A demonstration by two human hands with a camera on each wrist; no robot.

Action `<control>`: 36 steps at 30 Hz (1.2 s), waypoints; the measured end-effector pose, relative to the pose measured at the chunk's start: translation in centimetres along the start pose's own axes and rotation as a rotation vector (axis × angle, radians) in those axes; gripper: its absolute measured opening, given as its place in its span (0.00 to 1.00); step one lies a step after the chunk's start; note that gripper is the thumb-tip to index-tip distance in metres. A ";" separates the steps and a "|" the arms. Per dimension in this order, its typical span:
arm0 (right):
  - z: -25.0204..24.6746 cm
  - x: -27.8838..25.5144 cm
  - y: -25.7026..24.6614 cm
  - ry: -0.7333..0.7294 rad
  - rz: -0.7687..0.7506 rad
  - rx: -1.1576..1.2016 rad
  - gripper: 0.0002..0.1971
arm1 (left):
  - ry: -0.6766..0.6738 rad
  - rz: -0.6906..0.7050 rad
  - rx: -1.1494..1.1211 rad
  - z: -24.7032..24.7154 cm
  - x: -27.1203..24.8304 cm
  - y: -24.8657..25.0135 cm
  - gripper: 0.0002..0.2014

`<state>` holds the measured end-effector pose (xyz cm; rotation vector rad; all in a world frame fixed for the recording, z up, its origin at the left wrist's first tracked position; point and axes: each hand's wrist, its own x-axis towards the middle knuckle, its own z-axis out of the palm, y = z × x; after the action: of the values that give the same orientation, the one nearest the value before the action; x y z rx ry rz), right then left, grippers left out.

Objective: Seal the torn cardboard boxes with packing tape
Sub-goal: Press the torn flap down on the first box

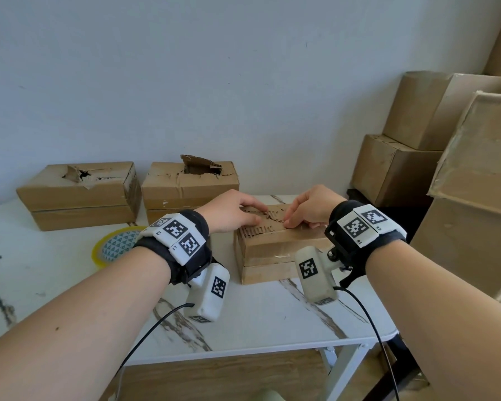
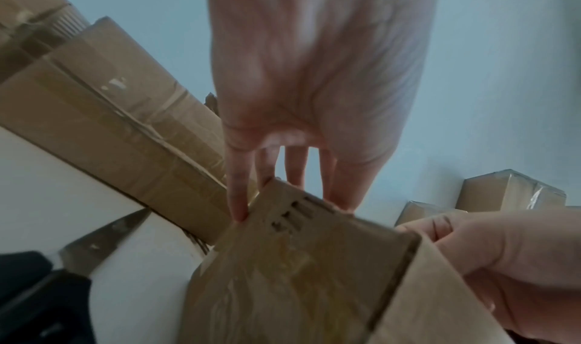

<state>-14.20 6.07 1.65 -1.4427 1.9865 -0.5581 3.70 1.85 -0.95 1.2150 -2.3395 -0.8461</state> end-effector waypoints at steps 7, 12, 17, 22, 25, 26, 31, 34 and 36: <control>-0.3 0.3 0.6 0.085 0.007 0.177 0.05 | 0.082 -0.072 -0.081 -0.1 0.0 -0.5 0.18; -0.5 0.2 1.1 0.260 -0.012 0.164 0.08 | 0.025 -0.062 0.015 -0.1 -0.1 0.2 0.20; -0.7 0.0 1.4 0.175 -0.001 0.101 0.20 | -0.208 -0.041 0.156 0.2 -0.7 1.6 0.44; -0.6 -0.3 1.5 0.175 0.026 0.056 0.20 | -0.238 -0.028 0.204 0.1 -0.6 1.7 0.46; -0.7 -0.8 1.1 0.176 0.022 0.000 0.19 | -0.249 -0.024 0.196 -0.4 -1.0 1.7 0.44; -0.6 -0.9 0.8 0.190 0.002 -0.033 0.18 | -0.239 -0.032 0.178 -0.7 -1.2 1.8 0.43; 0.6 -1.4 -2.9 0.233 -0.211 -0.112 0.14 | 0.005 -0.089 0.177 -4.1 -3.1 0.8 0.32; 3.1 -1.7 -6.2 0.180 -0.308 -0.084 0.13 | 0.086 -0.183 0.254 -6.4 -4.4 -1.4 0.28; 5.6 -1.7 -8.1 0.132 -0.351 -0.094 0.13 | 0.071 -0.251 0.273 -7.5 -5.6 -3.1 0.28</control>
<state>-4.37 5.26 3.29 -1.8735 1.8887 -0.7351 12.92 2.53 2.38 1.6489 -2.3316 -0.5575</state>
